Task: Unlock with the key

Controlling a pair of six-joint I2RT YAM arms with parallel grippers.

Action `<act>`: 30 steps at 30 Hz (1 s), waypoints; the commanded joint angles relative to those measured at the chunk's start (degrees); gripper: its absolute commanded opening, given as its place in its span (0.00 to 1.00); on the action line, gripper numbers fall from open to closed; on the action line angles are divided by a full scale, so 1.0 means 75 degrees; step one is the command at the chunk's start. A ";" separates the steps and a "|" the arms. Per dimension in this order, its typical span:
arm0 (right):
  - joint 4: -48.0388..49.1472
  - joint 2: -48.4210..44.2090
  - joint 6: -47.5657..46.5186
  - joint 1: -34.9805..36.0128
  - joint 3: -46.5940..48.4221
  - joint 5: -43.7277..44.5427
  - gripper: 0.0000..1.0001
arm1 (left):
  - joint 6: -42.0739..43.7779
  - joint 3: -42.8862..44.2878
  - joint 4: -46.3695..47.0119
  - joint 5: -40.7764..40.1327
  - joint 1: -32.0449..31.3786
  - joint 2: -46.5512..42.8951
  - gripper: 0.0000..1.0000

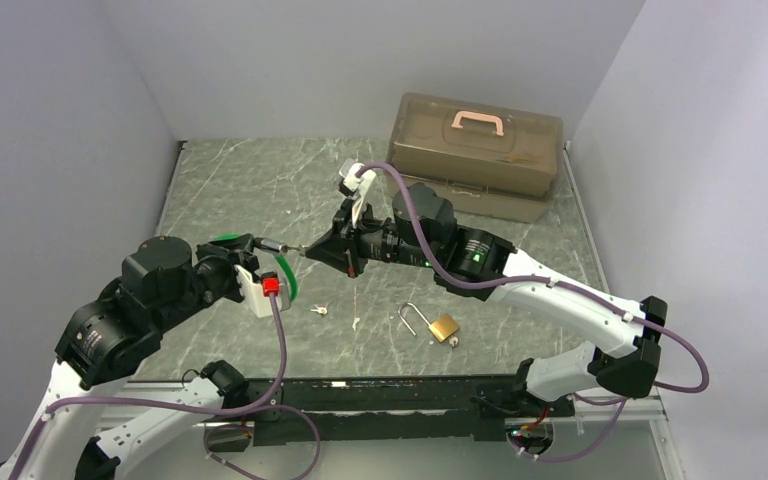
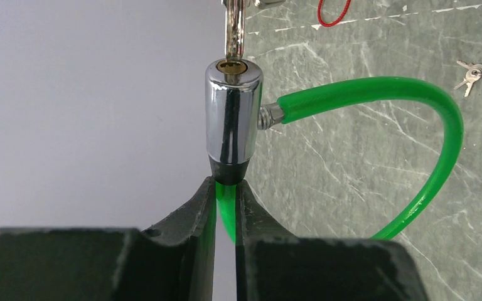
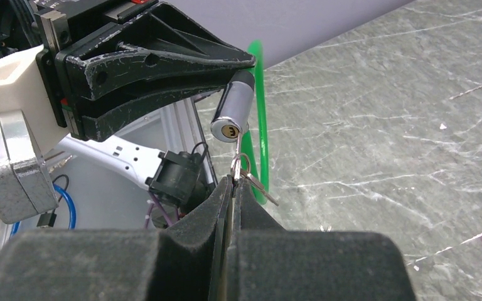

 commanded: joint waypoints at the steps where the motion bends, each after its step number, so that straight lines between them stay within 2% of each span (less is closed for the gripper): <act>1: 0.0493 0.0087 0.0094 -0.0006 0.0366 -0.0141 0.00 | -0.0034 0.0258 0.0507 0.0199 -0.0020 -0.0060 0.00; 20: 0.0547 -0.0412 0.0188 0.0006 0.0026 -0.0036 0.00 | -0.0019 0.0229 0.0551 0.0106 -0.0021 -0.0034 0.00; 30: 0.0553 -0.0294 0.0164 0.0011 0.0027 -0.0067 0.00 | -0.0063 0.0326 0.0550 0.0106 -0.0017 0.0013 0.00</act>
